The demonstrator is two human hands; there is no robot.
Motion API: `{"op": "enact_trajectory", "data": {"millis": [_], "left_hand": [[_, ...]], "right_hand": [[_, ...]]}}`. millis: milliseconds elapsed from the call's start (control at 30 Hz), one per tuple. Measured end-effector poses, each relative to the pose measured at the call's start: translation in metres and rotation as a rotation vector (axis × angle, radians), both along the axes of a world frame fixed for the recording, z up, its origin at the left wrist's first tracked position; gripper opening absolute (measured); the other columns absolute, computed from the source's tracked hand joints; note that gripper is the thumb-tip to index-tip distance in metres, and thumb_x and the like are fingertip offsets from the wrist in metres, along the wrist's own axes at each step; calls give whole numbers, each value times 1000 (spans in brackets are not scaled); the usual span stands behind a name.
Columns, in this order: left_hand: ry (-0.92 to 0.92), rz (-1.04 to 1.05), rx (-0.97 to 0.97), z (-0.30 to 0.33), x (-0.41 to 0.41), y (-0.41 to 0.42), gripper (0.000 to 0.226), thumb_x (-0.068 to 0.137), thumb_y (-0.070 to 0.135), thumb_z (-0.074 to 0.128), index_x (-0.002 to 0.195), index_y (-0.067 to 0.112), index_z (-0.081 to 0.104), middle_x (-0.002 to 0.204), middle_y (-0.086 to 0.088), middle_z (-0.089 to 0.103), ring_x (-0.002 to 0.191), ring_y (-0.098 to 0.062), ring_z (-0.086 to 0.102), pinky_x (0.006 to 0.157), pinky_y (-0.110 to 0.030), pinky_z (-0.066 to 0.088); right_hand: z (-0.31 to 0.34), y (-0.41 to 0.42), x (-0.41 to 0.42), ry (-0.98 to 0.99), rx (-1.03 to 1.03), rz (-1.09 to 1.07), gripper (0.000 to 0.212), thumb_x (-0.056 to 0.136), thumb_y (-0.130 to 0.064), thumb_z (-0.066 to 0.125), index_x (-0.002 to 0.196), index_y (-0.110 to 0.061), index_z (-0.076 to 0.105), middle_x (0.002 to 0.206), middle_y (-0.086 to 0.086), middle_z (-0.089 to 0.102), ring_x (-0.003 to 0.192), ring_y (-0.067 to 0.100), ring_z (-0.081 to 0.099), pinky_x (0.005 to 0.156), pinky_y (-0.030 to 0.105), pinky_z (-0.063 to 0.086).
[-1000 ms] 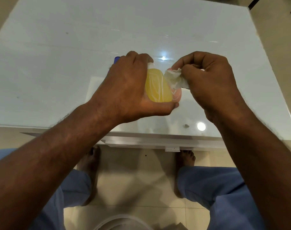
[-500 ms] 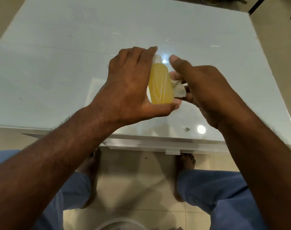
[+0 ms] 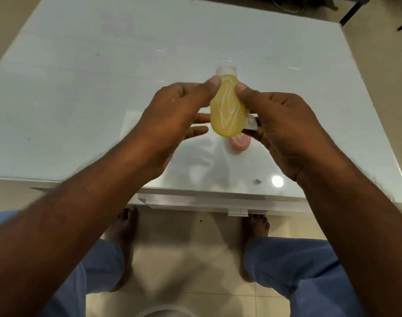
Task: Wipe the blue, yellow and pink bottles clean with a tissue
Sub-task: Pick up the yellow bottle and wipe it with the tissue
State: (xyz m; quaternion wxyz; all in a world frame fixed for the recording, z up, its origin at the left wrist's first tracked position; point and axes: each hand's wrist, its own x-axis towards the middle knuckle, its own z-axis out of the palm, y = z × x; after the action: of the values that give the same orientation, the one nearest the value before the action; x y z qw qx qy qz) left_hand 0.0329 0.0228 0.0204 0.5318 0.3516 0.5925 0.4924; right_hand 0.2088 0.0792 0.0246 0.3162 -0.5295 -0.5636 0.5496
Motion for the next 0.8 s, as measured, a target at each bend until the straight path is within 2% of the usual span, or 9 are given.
{"op": "enact_trajectory", "data": {"millis": [67,133,267,333,433,500,600,700,800], "left_hand": [[-86,-53,-59,0,2,-5,23,98,32,68,111,14,72,103,1,81,97,-17,79,94,-38,62],[-119,-94,-69,-1,4,-9,26,97,20,70,119,8,70,108,-6,80,98,-21,79,89,-34,63],[-177,-58,-87,-3,5,-8,33,96,8,69,129,3,65,117,-14,76,101,-25,78,88,-36,64],[-146,-49,-100,-5,4,-6,36,95,7,70,130,4,64,118,-14,75,102,-26,77,89,-37,64],[-60,-76,-113,-6,3,-6,36,94,6,72,129,7,65,116,-12,76,102,-24,78,89,-36,64],[-18,-112,-128,-7,4,-7,39,93,8,73,130,11,64,115,-11,75,103,-25,77,89,-36,64],[11,-138,-131,-9,6,-7,42,93,10,73,133,18,61,114,-9,74,103,-25,77,88,-36,65],[-69,-122,-130,-9,8,-7,38,99,15,66,137,16,61,123,-10,73,108,-29,75,94,-44,63],[-258,-41,-167,-6,7,-7,30,106,30,56,132,16,63,123,-14,74,108,-31,76,93,-46,63]], "right_hand": [[-1,0,-1,3,52,-10,51,101,-45,75,95,5,79,111,36,74,111,51,73,103,61,62],[-5,1,-1,-26,94,-4,59,97,-52,74,95,6,76,112,44,67,111,59,66,99,68,60],[-9,1,-2,-64,131,2,57,98,-54,72,92,2,78,104,41,69,106,57,68,97,69,60],[-8,2,-1,-43,153,-40,56,97,-55,70,91,-1,79,102,38,71,103,57,69,97,69,59],[-5,4,1,-7,210,-139,28,99,-43,70,90,-22,85,100,8,84,104,31,80,106,58,61],[-4,5,2,-17,230,-155,20,96,-39,72,98,-23,85,104,1,85,108,21,80,107,53,61],[-6,1,1,-105,234,-98,13,100,-30,78,107,-20,83,108,-2,83,103,18,80,103,49,64],[-6,-2,1,-128,235,-78,10,99,-27,80,106,-21,83,108,-2,83,102,20,80,100,47,66],[-6,-1,1,-132,233,-104,12,99,-27,80,109,-21,82,110,-3,82,103,18,80,101,45,66]]}}
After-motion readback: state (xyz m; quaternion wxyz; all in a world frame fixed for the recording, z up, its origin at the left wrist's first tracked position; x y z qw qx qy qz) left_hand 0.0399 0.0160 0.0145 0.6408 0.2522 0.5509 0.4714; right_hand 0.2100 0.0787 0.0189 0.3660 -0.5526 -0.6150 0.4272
